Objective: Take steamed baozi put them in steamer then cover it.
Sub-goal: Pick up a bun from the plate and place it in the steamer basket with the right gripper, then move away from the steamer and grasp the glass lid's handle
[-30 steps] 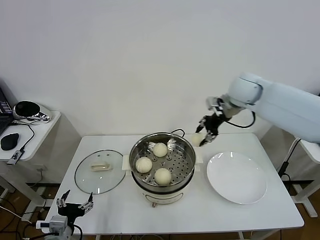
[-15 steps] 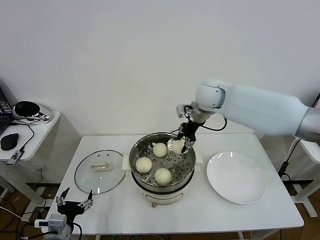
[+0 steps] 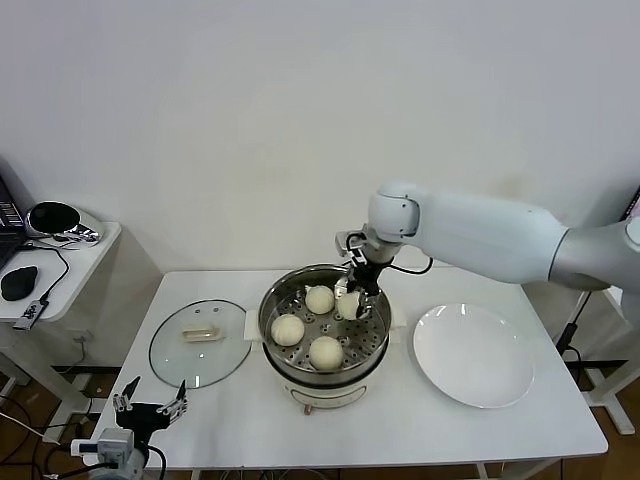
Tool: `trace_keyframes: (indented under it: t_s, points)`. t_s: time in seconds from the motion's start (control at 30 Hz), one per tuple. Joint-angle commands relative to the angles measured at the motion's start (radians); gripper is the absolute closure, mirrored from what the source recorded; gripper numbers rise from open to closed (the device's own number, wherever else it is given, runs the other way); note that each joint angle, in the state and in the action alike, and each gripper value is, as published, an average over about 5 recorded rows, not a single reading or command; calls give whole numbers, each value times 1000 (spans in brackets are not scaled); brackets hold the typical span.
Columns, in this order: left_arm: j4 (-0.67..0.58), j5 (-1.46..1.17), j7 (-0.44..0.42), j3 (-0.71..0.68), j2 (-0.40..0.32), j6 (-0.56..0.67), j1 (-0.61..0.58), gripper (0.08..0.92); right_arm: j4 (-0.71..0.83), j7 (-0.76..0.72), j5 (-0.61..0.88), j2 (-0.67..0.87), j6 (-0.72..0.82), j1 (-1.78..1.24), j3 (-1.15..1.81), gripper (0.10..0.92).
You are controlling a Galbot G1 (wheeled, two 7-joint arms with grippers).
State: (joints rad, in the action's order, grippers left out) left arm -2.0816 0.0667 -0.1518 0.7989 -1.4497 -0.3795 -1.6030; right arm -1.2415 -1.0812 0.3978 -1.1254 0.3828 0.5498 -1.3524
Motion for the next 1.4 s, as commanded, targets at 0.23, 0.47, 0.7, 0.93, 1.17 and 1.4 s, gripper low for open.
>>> trace_keyframes:
  t_s: [0.23, 0.47, 0.7, 0.93, 1.17, 1.4]
  points:
    - [3, -1, 0, 0, 2, 0, 1, 177, -3, 37, -41, -8, 18, -35, -2, 469]
    - [4, 0, 0, 0, 2, 0, -2, 177, -32, 42, -13, 25, 22, -17, 15, 306]
    - [5, -3, -1, 1, 7, 0, -4, 177, -129, 33, 18, 153, 22, 47, 80, 205]
    - [-6, -50, -1, 2, 17, -1, -7, 177, -295, 225, 242, 372, 114, 90, 196, 203]
    - [-19, -98, 13, -15, 18, 2, -8, 177, -403, 623, 350, 626, 48, -108, 452, 203]
    - [-2, -101, 21, -49, 5, 38, -4, 177, -486, 703, 318, 740, -13, -765, 1092, 203]
